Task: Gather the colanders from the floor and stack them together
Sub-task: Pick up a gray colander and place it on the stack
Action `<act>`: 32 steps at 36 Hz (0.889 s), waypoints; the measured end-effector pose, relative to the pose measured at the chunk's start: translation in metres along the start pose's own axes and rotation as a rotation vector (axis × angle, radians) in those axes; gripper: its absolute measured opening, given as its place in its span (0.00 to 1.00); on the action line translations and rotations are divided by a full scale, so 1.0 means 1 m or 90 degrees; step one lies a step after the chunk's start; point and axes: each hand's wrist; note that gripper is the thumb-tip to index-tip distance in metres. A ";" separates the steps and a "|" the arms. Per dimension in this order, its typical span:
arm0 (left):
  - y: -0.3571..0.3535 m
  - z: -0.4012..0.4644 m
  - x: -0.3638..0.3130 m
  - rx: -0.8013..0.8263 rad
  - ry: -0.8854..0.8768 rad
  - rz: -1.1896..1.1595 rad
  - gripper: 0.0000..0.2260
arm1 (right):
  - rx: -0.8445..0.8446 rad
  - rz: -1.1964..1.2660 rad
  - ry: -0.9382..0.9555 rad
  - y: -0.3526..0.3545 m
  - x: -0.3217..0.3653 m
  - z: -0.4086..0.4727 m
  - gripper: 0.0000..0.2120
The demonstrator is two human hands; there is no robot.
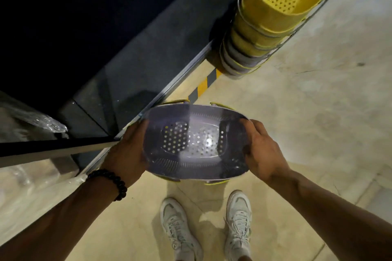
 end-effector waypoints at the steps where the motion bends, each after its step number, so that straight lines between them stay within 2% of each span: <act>1: 0.016 -0.008 -0.016 -0.021 -0.009 0.014 0.40 | -0.006 0.002 0.001 0.024 0.007 -0.008 0.38; 3: 0.049 -0.028 -0.049 -0.064 -0.023 0.054 0.42 | -0.015 -0.001 0.008 0.075 0.019 -0.027 0.37; 4: 0.066 -0.041 -0.068 -0.079 -0.046 0.067 0.39 | -0.018 -0.005 0.009 0.098 0.024 -0.036 0.37; 7: 0.124 -0.081 -0.128 -0.123 -0.136 0.082 0.25 | -0.038 -0.006 -0.008 0.171 0.042 -0.068 0.36; 9: 0.163 -0.100 -0.161 -0.133 -0.123 0.044 0.29 | -0.060 0.008 -0.008 0.221 0.051 -0.089 0.38; 11: 0.198 -0.120 -0.190 -0.098 -0.121 0.046 0.38 | -0.081 0.018 0.014 0.272 0.058 -0.109 0.40; 12: 0.215 -0.132 -0.206 -0.087 -0.122 0.038 0.39 | -0.088 0.017 0.026 0.297 0.062 -0.119 0.40; 17: 0.296 -0.202 -0.289 -0.089 -0.175 0.017 0.28 | -0.079 0.011 0.074 0.417 0.087 -0.175 0.40; 21: 0.346 -0.248 -0.340 -0.098 -0.215 0.138 0.33 | -0.085 -0.010 0.134 0.506 0.112 -0.228 0.38; 27: 0.387 -0.311 -0.409 -0.156 -0.267 0.127 0.30 | -0.080 -0.064 0.166 0.618 0.128 -0.302 0.31; 32: 0.402 -0.347 -0.459 -0.196 -0.271 0.145 0.31 | -0.095 -0.063 0.200 0.677 0.123 -0.344 0.24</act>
Point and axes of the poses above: each hand's wrist, its own z-axis towards the middle knuckle, its own y-axis out of the back of the hand, x = y × z, and after that the axes turned 2 degrees about -z, right-handed
